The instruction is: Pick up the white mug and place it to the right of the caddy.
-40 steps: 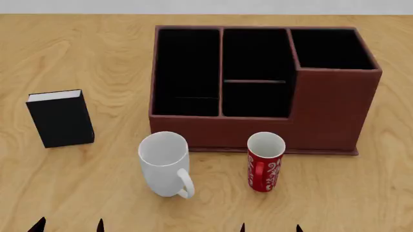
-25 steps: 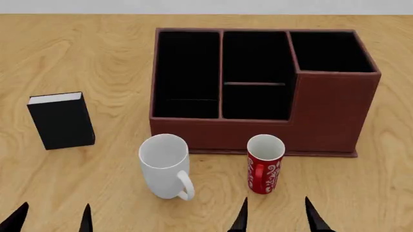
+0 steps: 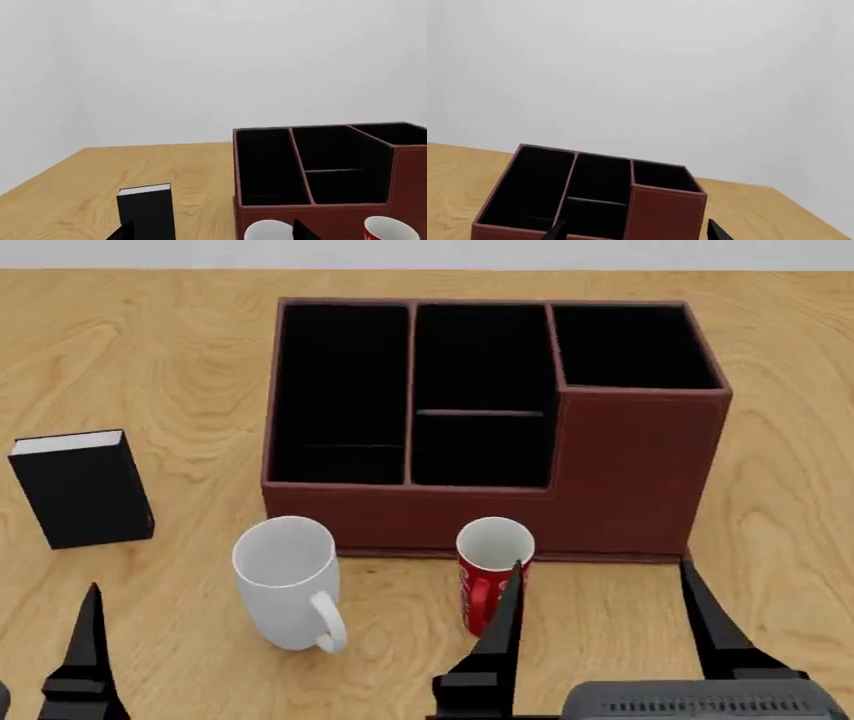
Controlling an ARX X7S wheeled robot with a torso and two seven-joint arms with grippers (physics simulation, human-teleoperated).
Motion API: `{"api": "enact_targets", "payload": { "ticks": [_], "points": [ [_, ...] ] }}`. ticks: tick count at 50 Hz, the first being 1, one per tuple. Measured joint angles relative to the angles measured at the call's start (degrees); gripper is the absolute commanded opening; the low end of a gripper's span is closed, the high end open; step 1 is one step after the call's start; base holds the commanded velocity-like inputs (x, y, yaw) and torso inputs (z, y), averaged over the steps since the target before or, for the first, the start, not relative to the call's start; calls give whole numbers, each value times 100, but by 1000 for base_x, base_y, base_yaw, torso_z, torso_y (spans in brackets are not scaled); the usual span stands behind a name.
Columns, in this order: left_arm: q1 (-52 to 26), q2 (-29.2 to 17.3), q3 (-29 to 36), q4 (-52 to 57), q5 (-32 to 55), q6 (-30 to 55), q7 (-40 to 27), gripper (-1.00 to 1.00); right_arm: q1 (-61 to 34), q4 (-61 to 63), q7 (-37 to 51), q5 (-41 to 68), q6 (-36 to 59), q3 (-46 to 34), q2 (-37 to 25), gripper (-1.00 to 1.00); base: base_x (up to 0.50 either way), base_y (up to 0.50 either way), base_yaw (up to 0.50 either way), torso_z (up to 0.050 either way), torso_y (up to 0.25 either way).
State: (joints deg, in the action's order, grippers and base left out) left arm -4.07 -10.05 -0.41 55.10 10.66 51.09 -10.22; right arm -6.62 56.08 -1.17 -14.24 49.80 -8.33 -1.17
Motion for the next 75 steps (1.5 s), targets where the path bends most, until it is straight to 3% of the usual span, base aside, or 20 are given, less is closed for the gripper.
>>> {"api": "enact_targets", "payload": {
  "ticks": [10,37,67,75],
  "points": [
    [12,-398,9,272,644,95,-538,100,-26,247,-150,-207,157,14,64,100,0,-500,0,0,0],
    [69,-872,-52,388,1533,-89,-1182,100,-32,377,-190,-278,229,45,104,100,309,2,0,0,1],
    [-165,-1315,91,374,1904,-149,-1707,100,-37,391,-527,-588,117,-74,113,100,-1,0,0,0,-250],
    [-211,-1511,-61,402,2056,-105,-1872,100,131,390,-652,-615,-1,-330,114,100,0,0,0,0,-11]
  ]
}}
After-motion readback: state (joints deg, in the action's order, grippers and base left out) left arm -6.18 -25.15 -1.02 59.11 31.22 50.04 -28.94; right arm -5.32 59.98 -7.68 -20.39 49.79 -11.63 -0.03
